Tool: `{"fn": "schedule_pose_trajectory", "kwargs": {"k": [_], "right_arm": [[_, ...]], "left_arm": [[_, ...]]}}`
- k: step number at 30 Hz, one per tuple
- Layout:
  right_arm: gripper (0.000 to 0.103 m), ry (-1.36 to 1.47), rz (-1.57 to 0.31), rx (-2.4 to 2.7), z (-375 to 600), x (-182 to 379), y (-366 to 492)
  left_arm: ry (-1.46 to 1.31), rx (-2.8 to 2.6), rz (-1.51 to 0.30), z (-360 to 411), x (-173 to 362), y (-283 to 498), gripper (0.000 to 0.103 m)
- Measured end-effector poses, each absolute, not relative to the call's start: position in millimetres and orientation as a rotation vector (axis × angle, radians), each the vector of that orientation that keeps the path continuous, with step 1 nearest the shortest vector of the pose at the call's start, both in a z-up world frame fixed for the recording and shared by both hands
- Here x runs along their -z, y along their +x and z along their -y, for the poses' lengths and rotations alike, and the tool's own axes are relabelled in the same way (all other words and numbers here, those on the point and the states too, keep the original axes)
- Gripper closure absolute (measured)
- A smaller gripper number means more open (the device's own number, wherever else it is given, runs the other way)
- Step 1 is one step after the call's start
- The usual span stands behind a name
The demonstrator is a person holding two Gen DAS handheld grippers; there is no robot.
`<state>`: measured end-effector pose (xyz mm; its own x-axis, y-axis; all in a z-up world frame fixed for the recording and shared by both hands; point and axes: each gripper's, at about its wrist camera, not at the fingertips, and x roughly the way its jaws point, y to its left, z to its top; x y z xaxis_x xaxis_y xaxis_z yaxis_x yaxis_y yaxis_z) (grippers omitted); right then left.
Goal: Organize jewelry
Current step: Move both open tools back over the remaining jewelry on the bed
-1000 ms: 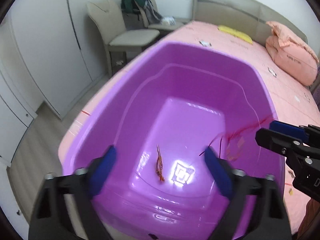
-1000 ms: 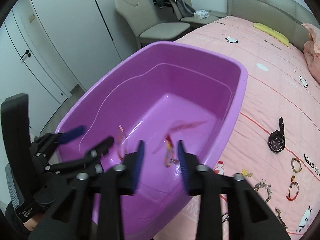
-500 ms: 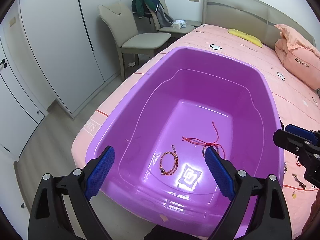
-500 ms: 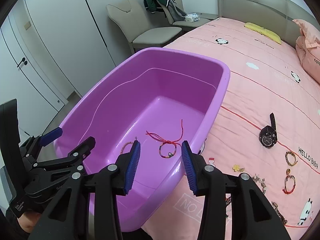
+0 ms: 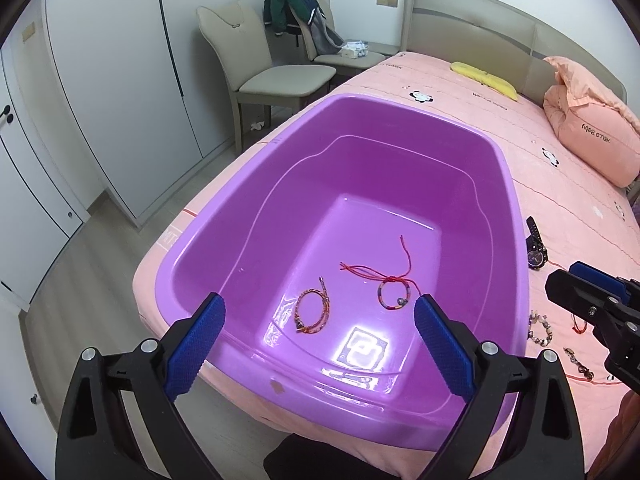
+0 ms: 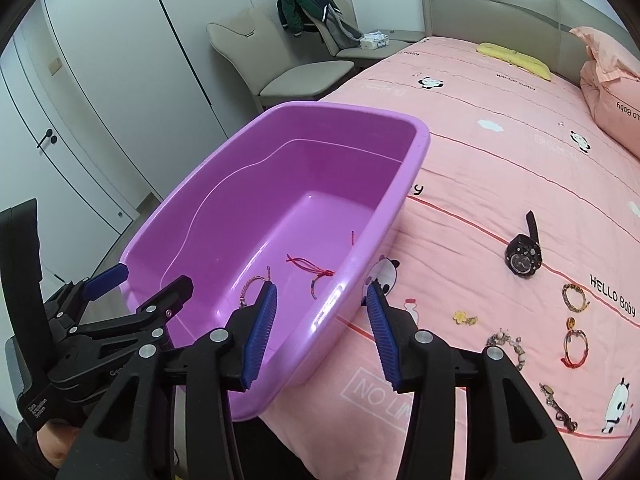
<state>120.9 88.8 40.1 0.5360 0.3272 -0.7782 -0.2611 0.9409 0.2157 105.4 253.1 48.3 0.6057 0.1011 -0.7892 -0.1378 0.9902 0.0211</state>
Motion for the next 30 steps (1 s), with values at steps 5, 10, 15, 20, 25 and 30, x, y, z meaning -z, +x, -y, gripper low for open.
{"fn": "schedule_pose_trajectory", "kwargs": {"k": [5,10,15,20,25,30], "right_arm": [[0.056,0.087,-0.924,-0.322,-72,-44,110],[0.056,0.100,-0.914,-0.297,-55,-46,102],[0.055,0.132,-0.909,-0.283,-38,-47,93],[0.052,0.153,-0.893,-0.263,-20,-51,81],[0.052,0.168,-0.880,-0.235,1,-51,69],[0.052,0.204,-0.878,-0.183,32,-46,55]], "left_arm": [[-0.051,-0.128,-0.905,-245,-53,102,0.009],[-0.036,-0.112,-0.900,-232,-58,99,0.009],[-0.029,-0.095,-0.897,-218,-63,94,0.009],[-0.011,-0.076,-0.891,-201,-68,90,0.009],[0.010,-0.041,-0.883,-183,-72,80,0.009],[0.034,0.006,-0.885,-157,-72,73,0.009]]}}
